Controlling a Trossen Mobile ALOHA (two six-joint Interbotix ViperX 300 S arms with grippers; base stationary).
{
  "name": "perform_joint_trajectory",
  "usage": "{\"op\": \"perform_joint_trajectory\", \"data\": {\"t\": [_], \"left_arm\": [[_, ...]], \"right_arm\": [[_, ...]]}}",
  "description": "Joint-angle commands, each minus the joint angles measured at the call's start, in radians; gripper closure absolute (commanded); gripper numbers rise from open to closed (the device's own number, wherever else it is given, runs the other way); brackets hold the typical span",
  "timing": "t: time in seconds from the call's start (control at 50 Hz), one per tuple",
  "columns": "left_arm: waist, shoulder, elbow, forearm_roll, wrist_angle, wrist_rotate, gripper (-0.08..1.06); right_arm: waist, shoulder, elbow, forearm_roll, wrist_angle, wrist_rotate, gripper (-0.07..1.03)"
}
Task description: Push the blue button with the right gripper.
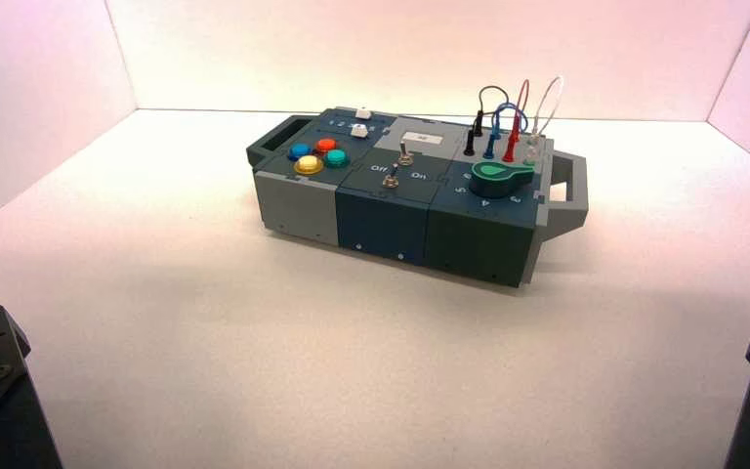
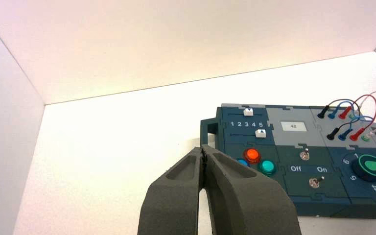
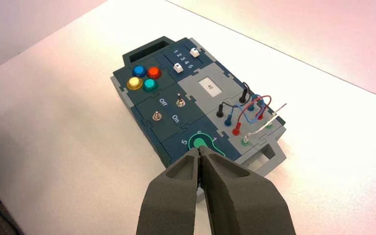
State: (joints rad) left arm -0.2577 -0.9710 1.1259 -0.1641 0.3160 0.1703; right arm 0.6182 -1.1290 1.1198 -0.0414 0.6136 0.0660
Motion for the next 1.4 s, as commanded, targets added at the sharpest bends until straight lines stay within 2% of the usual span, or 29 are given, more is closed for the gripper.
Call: {"op": "perform_joint_trajectory", "data": {"t": [0.02,0.2,0.3,0.42,0.5,0.64,0.7,0.82,1.02,1.4], "left_arm": [[-0.005,0.003,-0.018,-0.002,-0.006,-0.002,1.01],[-0.005,0.003,-0.018,-0.003,-0.006,-0.002,1.01],[-0.005,0.003,-0.017,-0.003,-0.006,-0.002,1.01],[-0.005,0.003,-0.018,-0.003,-0.008,0.000,1.01],[-0.005,0.003,-0.018,-0.003,-0.012,-0.002,1.01],[-0.005,0.006,-0.023,-0.003,-0.018,0.000,1.01],[-0.005,0.006,-0.025,-0.003,-0.020,-0.002,1.01],[-0.005,0.005,-0.025,-0.003,-0.018,0.000,1.01],[-0.005,0.000,-0.025,-0.003,-0.014,-0.002,1.01],[-0.005,-0.018,-0.026,-0.005,-0.014,-0.002,1.01]], "right_arm": [[0.002,0.005,-0.028,0.000,-0.011,-0.003,0.99],[0.002,0.005,-0.028,0.000,-0.011,-0.003,0.99],[0.008,0.018,-0.032,0.014,-0.006,-0.003,0.99],[0.012,0.083,-0.054,0.031,-0.008,-0.003,0.99],[0.015,0.169,-0.086,0.055,-0.008,-0.005,0.99],[0.075,0.374,-0.184,0.069,-0.008,-0.025,0.99],[0.129,0.495,-0.255,0.069,-0.009,-0.031,0.99],[0.179,0.693,-0.387,0.071,-0.011,-0.032,0.99],[0.196,0.963,-0.589,0.072,-0.005,-0.035,0.98],[0.198,1.256,-0.818,0.074,0.032,-0.049,0.98]]}}
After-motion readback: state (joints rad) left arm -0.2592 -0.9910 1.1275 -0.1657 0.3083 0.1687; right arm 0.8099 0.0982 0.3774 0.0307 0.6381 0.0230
